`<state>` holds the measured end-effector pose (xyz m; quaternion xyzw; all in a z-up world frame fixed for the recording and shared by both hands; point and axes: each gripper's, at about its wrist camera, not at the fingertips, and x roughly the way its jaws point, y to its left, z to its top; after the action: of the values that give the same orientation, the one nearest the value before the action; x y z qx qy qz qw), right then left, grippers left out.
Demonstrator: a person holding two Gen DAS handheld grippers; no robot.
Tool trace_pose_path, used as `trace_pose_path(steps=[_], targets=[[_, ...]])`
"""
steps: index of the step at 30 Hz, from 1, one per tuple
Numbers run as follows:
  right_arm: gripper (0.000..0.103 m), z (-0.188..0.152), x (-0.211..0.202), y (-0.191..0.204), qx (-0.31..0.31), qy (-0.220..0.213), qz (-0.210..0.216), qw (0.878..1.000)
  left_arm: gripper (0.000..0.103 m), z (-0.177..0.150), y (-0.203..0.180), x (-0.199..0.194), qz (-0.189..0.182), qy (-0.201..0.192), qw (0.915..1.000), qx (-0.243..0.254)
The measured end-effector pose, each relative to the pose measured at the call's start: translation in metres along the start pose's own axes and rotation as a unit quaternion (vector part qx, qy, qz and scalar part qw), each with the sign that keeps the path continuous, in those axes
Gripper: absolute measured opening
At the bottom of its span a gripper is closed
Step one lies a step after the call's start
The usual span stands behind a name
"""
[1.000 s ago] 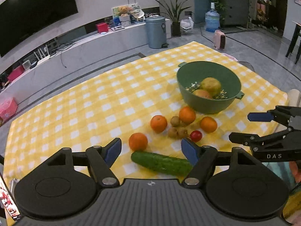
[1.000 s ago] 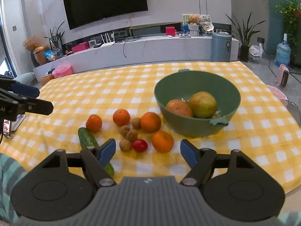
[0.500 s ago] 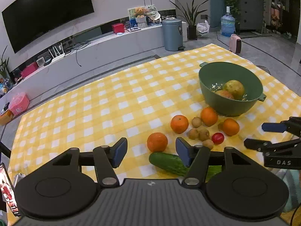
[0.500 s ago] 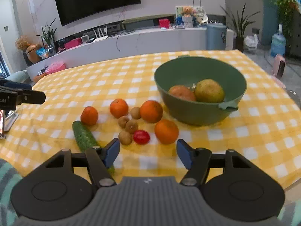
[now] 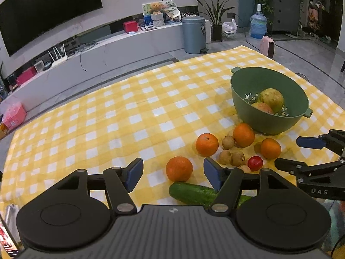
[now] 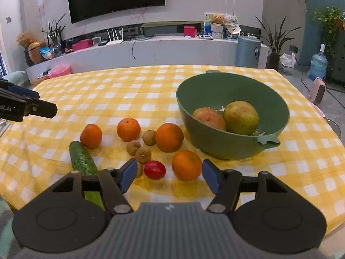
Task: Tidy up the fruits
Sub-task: 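Grasp an orange with the left gripper while the right gripper grasps another orange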
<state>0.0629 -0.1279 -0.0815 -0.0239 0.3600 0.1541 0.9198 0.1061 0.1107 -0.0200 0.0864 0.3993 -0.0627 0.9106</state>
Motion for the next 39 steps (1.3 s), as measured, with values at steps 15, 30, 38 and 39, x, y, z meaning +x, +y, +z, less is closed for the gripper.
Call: trace_pose_path(steps=[15, 30, 38, 39], targets=[[0.054, 0.003, 0.033, -0.013, 0.021, 0.027, -0.011, 0.999, 0.076, -0.003, 0.018, 0.055, -0.063, 0.044, 0.9947, -0.069], [0.044, -0.001, 0.052, -0.022, 0.044, 0.049, -0.003, 0.998, 0.075, -0.009, 0.018, 0.089, -0.057, 0.075, 0.9914, -0.091], [0.042, -0.004, 0.056, -0.022, 0.052, 0.054, 0.000, 0.997, 0.053, -0.013, 0.016, 0.097, -0.047, 0.080, 0.9909, -0.098], [0.042, -0.004, 0.056, -0.023, 0.053, 0.053, 0.000, 0.997, 0.053, -0.013, 0.017, 0.097, -0.047, 0.080, 0.9908, -0.098]])
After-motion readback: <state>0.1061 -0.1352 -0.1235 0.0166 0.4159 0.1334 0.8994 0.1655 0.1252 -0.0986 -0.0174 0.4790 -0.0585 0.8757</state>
